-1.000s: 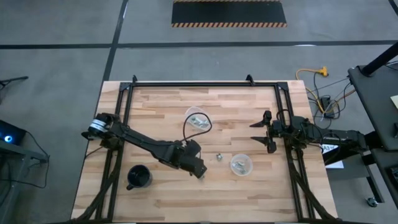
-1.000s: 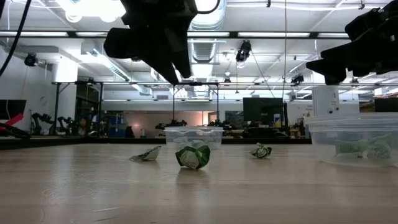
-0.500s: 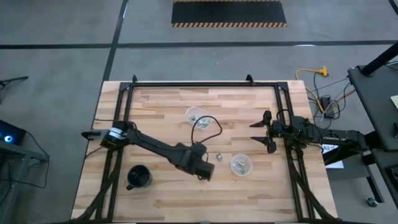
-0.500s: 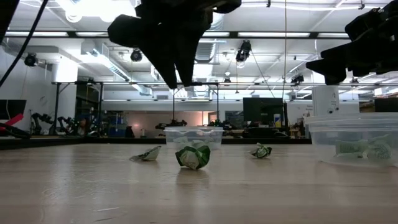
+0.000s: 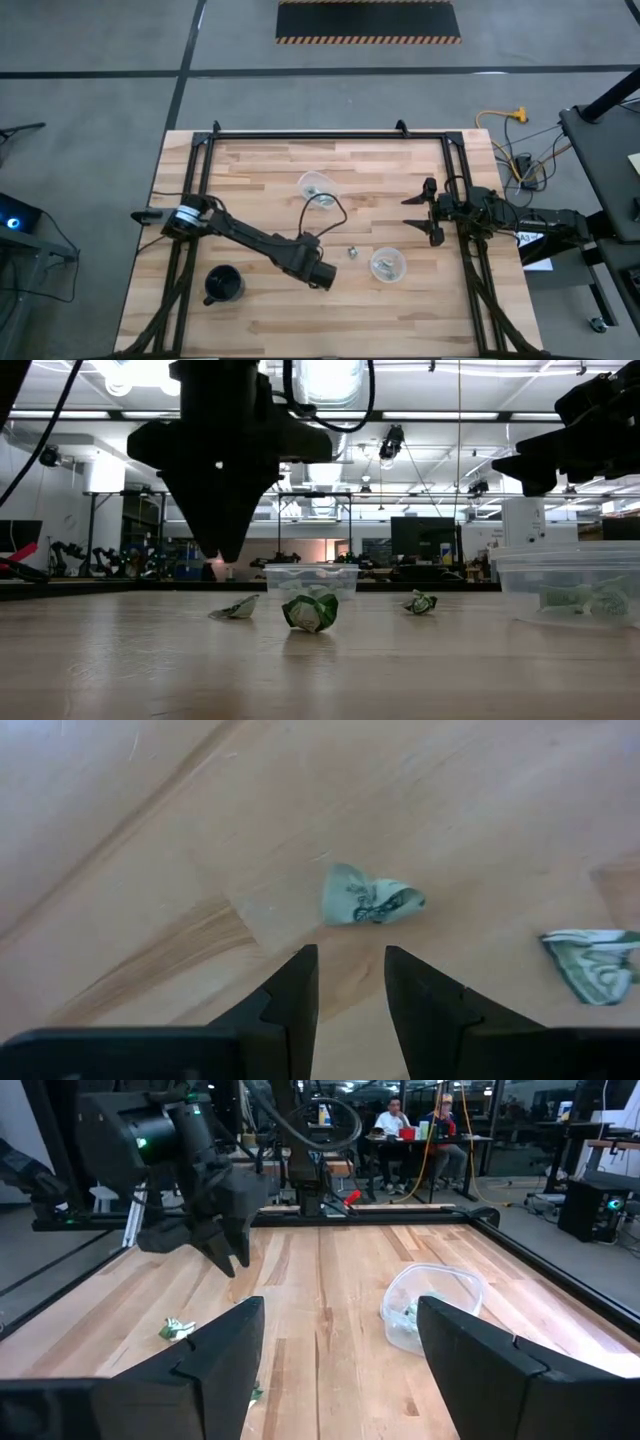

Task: Pick and place Stevia / Truvia into bins
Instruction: Put the stevia packet into the oval transparent container

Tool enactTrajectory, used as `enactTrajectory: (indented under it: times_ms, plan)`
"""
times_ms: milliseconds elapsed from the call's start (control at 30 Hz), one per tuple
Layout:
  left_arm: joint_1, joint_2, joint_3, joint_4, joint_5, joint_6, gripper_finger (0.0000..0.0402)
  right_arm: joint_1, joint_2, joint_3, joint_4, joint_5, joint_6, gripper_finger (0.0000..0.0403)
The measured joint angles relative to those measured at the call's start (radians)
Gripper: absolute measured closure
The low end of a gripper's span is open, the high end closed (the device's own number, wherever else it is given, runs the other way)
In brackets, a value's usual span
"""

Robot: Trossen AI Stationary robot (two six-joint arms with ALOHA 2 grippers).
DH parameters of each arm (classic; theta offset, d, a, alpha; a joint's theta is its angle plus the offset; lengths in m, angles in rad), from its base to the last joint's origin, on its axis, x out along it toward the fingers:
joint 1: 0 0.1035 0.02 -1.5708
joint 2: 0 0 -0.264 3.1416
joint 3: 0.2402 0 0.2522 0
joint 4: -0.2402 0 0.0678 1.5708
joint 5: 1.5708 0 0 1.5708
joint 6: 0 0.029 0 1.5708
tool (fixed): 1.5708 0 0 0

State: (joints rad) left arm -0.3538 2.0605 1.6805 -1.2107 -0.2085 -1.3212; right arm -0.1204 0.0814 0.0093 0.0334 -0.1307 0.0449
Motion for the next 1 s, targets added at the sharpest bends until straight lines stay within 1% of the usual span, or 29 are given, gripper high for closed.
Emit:
enactTrajectory:
  times_ms: [133, 267, 333, 567, 867, 1000]
  plan:
    - [0.0, 0.0, -0.004, -0.001, 0.002, 0.007, 0.0302, 0.0, 0.0, 0.0, 0.0, 0.0, 0.0, 0.0153]
    - [-0.001, 0.0, 0.003, 0.005, 0.006, 0.099, 0.0302, 0.0, 0.0, 0.0, 0.0, 0.0, 0.0, 0.0156]
    - [-0.001, 0.0, 0.002, 0.01, -0.002, 0.118, 0.0302, 0.0, 0.0, 0.0, 0.0, 0.0, 0.0, 0.0155]
    - [0.0, 0.0, 0.0, 0.065, -0.001, 0.131, 0.0302, 0.0, 0.0, 0.0, 0.0, 0.0, 0.0, 0.0149]
    - [0.001, 0.0, 0.0, 0.062, -0.001, 0.159, 0.0302, 0.0, 0.0, 0.0, 0.0, 0.0, 0.0, 0.0156]
    - [0.001, 0.0, 0.0, 0.061, -0.002, 0.206, 0.0302, 0.0, 0.0, 0.0, 0.0, 0.0, 0.0, 0.0153]
